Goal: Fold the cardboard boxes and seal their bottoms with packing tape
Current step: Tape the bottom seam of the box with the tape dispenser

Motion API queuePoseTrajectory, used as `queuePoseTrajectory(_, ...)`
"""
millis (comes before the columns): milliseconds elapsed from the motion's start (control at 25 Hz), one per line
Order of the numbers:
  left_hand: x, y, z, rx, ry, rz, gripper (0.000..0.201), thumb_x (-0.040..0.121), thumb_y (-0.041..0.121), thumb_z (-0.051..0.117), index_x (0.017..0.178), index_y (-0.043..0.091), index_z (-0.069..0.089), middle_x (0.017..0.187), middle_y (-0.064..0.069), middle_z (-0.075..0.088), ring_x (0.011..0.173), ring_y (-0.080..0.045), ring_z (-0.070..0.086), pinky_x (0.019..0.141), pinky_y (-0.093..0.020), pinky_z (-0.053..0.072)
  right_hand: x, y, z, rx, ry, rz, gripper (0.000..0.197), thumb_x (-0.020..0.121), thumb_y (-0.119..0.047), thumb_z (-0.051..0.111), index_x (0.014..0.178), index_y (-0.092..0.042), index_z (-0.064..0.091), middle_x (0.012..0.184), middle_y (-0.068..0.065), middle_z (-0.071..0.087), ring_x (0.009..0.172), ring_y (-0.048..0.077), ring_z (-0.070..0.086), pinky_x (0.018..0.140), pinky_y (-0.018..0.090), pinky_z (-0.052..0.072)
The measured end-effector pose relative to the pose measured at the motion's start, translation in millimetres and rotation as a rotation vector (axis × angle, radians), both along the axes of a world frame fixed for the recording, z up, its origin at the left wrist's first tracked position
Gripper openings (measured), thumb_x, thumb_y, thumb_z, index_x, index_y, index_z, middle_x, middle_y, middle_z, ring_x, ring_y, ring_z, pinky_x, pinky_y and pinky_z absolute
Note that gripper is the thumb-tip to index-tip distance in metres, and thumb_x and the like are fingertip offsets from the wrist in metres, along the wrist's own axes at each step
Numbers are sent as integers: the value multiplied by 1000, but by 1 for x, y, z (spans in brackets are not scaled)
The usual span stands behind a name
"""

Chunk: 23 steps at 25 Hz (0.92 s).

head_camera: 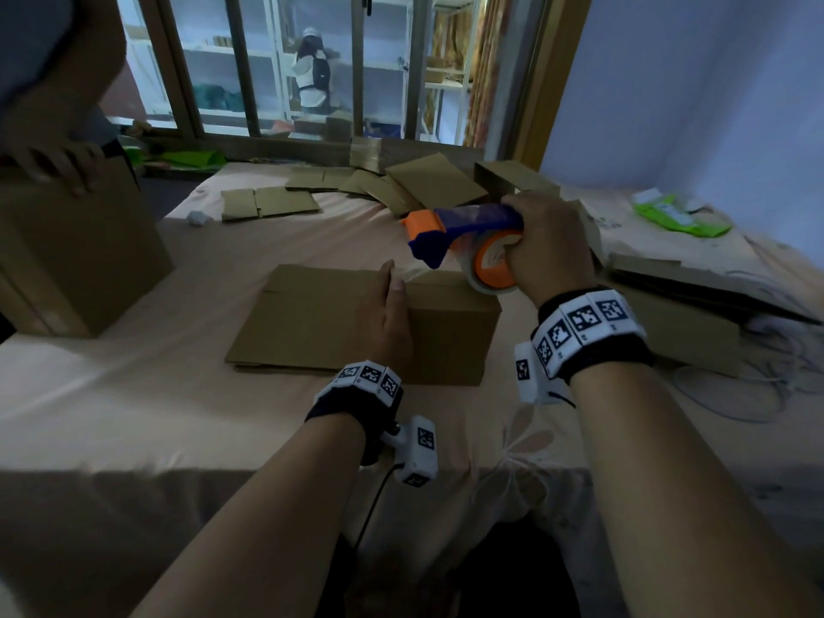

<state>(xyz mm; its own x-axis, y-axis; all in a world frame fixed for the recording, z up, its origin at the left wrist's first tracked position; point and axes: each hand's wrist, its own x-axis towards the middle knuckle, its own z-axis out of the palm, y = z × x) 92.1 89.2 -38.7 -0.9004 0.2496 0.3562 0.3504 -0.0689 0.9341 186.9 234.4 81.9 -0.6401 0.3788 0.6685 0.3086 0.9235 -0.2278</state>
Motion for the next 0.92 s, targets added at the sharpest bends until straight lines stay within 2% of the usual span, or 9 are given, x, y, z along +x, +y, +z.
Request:
queuePoseTrajectory(80,0,-1,0,-44,2,-12,63,91,49,32,144,20,49,141,-6,54,126,-19,50,98,-25,32,-2,-5,6,2,-95,-61,35,83,-1,60,116,-13,60,109,10,65,101,28,61,78,29,39)
queuePoseTrajectory(160,-1,-3,-1,-68,-10,-31,61,92,47,32,146,22,46,145,-4,50,129,-17,47,99,-24,30,-3,-8,12,-47,-139,-70,35,84,-2,59,117,-12,59,110,11,64,103,28,60,77,29,38)
queuePoseTrajectory(280,-1,-4,-1,-59,-24,-35,60,93,52,30,144,26,47,145,-2,51,128,-17,48,101,-27,32,0,-9,10,-188,-89,-9,40,82,1,60,119,-14,59,112,8,64,103,23,58,79,26,37)
queuePoseTrajectory(360,0,-4,0,-39,-18,-26,61,93,52,29,143,24,50,143,-3,53,127,-17,49,101,-27,33,4,-9,5,-242,6,26,39,82,3,60,116,-15,61,108,3,64,96,14,55,79,24,38)
queuePoseTrajectory(480,2,-3,1,-21,-9,-29,62,92,51,29,142,21,51,142,-5,54,126,-17,50,104,-29,37,5,-2,-3,-308,116,46,39,83,6,58,113,-18,66,97,-7,58,91,6,51,75,10,36)
queuePoseTrajectory(600,1,-2,1,-12,4,-21,63,92,50,30,142,17,52,141,-7,55,126,-19,51,109,-37,39,5,4,-6,-346,184,35,41,81,8,58,110,-18,69,95,-9,60,90,4,52,67,-4,27)
queuePoseTrajectory(640,1,-1,2,-16,12,-21,64,93,51,29,142,17,52,140,-7,55,126,-19,51,109,-37,39,5,7,-8,-348,200,31,41,80,8,57,110,-17,70,95,-8,62,91,4,53,69,-3,29)
queuePoseTrajectory(760,4,-2,2,-26,13,-22,63,93,50,28,142,19,51,139,-8,55,123,-18,51,105,-34,38,7,8,-9,-309,219,21,39,80,6,57,110,-16,71,100,-3,67,93,6,54,77,14,37)
queuePoseTrajectory(920,3,-2,-2,7,-14,-3,70,88,62,26,141,25,52,135,-6,57,119,-19,53,104,-36,40,13,18,-17,-350,256,-55,35,79,2,63,107,-16,72,98,-4,67,91,9,57,78,20,39)
